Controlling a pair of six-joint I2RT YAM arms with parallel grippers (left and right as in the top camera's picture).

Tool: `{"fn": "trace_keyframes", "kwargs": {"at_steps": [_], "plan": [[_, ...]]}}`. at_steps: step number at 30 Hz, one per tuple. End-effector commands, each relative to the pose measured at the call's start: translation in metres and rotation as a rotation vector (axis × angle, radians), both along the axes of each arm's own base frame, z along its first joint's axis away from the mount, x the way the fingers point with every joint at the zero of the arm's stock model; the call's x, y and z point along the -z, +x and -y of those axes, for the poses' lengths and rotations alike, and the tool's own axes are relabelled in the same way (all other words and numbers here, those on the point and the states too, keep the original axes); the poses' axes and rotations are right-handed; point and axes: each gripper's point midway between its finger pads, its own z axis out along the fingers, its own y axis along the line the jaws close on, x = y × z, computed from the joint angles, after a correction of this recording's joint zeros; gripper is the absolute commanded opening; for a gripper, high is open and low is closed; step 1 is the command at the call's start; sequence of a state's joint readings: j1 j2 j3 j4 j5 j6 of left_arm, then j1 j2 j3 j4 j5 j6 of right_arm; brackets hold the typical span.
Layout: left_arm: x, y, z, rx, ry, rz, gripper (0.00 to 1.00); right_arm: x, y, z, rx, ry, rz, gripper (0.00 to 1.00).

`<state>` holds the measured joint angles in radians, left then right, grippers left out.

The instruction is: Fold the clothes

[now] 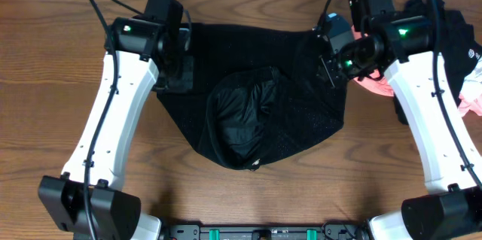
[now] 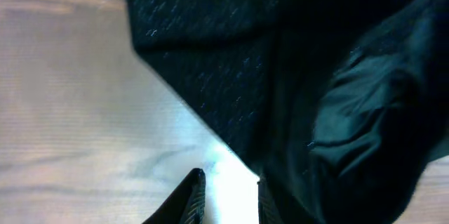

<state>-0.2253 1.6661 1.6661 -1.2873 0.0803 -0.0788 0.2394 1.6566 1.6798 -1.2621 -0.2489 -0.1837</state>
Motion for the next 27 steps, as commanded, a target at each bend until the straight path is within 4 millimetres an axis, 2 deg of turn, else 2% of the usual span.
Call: {"fn": "trace_keyframes", "kwargs": {"at_steps": [1,4,6,10,17,19,22,25,27], "plan": [[-0.005,0.0,0.015,0.024,-0.043,0.019,0.26,0.027,-0.007,-0.025,-0.042,0.056,-0.083,0.4],[-0.004,0.003,0.022,0.043,-0.045,0.031,0.27,0.05,-0.005,-0.042,-0.045,0.065,-0.108,0.43],[0.0,0.005,0.025,0.051,-0.046,0.032,0.27,0.065,-0.003,-0.051,-0.047,0.066,-0.119,0.5],[0.012,0.009,0.028,0.057,-0.044,0.026,0.26,0.085,0.004,-0.068,-0.062,0.064,-0.124,0.58],[0.026,0.017,0.03,0.057,-0.043,0.023,0.27,0.123,0.022,-0.083,-0.027,0.062,-0.151,0.6],[0.027,0.018,0.031,0.057,-0.044,0.026,0.26,0.135,0.023,-0.083,-0.019,0.051,-0.171,0.57],[0.027,0.019,0.031,0.057,-0.044,0.03,0.26,0.147,0.026,-0.074,0.021,0.0,-0.184,0.48],[0.027,0.019,0.03,0.056,-0.041,0.031,0.27,0.149,0.027,-0.067,0.047,-0.037,-0.178,0.4],[0.027,0.019,0.03,0.056,-0.041,0.031,0.27,0.148,0.028,-0.067,0.051,-0.037,-0.175,0.38]]}}
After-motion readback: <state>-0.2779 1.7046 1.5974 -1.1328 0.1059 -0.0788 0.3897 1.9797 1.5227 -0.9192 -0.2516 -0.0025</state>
